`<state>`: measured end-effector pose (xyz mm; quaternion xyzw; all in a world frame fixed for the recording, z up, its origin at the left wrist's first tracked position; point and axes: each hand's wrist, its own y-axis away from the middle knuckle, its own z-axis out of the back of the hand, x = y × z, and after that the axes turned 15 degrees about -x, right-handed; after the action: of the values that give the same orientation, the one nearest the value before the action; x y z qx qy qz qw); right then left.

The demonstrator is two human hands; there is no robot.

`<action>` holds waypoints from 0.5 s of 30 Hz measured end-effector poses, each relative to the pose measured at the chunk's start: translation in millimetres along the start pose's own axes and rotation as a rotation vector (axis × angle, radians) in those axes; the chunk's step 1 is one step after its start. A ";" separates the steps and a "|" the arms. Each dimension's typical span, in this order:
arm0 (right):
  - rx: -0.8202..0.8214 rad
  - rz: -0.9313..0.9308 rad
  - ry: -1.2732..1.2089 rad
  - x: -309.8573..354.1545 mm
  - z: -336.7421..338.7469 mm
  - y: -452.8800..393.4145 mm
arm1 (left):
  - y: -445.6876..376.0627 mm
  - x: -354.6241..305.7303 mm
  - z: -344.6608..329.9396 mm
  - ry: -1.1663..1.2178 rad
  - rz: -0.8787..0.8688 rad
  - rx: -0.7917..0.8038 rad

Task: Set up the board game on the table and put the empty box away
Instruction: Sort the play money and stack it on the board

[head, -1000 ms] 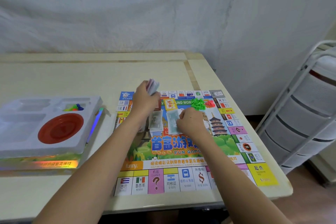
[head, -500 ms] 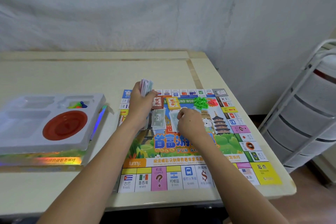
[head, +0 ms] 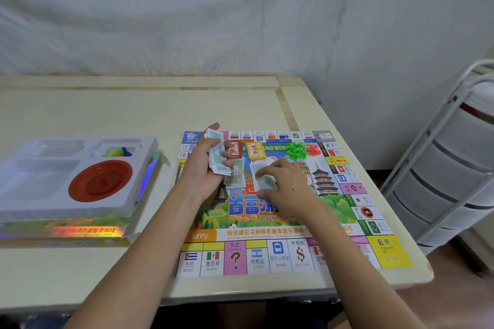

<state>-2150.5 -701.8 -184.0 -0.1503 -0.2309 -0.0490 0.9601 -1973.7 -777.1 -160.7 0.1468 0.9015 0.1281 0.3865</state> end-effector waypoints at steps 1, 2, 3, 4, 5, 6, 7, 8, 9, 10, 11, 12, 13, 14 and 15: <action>0.004 0.006 0.023 0.5 -0.5 1.8 | -0.3 0.0 1.0 0.001 0.003 -0.013; 0.003 -0.001 0.019 1.3 -2.3 2.2 | -0.2 0.4 1.8 0.005 0.004 -0.025; -0.006 -0.010 -0.003 1.7 -3.8 2.1 | 0.3 1.3 1.7 0.006 0.006 -0.034; -0.017 -0.020 -0.028 1.8 -5.8 1.5 | 1.3 2.0 1.6 0.004 0.007 -0.042; -0.031 -0.025 -0.046 2.3 -7.4 0.7 | 2.7 2.0 1.3 0.002 0.008 -0.047; -0.043 -0.032 -0.059 2.2 -8.6 0.2 | 4.1 1.9 1.1 0.005 0.011 -0.049; -0.054 -0.037 -0.072 2.2 -9.2 0.0 | 5.4 1.7 0.7 0.010 0.014 -0.049; -0.061 -0.043 -0.084 1.8 -10.0 -0.1 | 6.5 1.4 0.6 0.012 0.017 -0.050; -0.066 -0.047 -0.094 1.8 -10.2 0.2 | 7.5 1.2 0.6 0.013 0.019 -0.050; -0.068 -0.048 -0.101 2.1 -10.2 0.4 | 7.8 1.3 1.0 0.014 0.021 -0.049; -0.070 -0.048 -0.103 2.6 -10.0 0.7 | 8.2 1.4 1.2 0.016 0.026 -0.046; -0.070 -0.047 -0.107 2.8 -10.2 1.1 | 8.8 1.7 1.2 0.016 0.035 -0.043; -0.068 -0.045 -0.112 2.6 -10.2 1.6 | 9.2 2.0 1.1 0.018 0.050 -0.034; -0.068 -0.041 -0.119 1.8 -9.9 2.5 | 10.0 2.6 0.5 0.024 0.072 -0.023; -0.075 -0.033 -0.127 1.3 -9.3 3.4 | 11.3 3.3 -0.1 0.038 0.099 -0.006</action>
<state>-2144.7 -701.4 -192.2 -0.1852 -0.2916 -0.0636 0.9363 -1974.0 -765.5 -158.9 0.1875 0.8998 0.1525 0.3631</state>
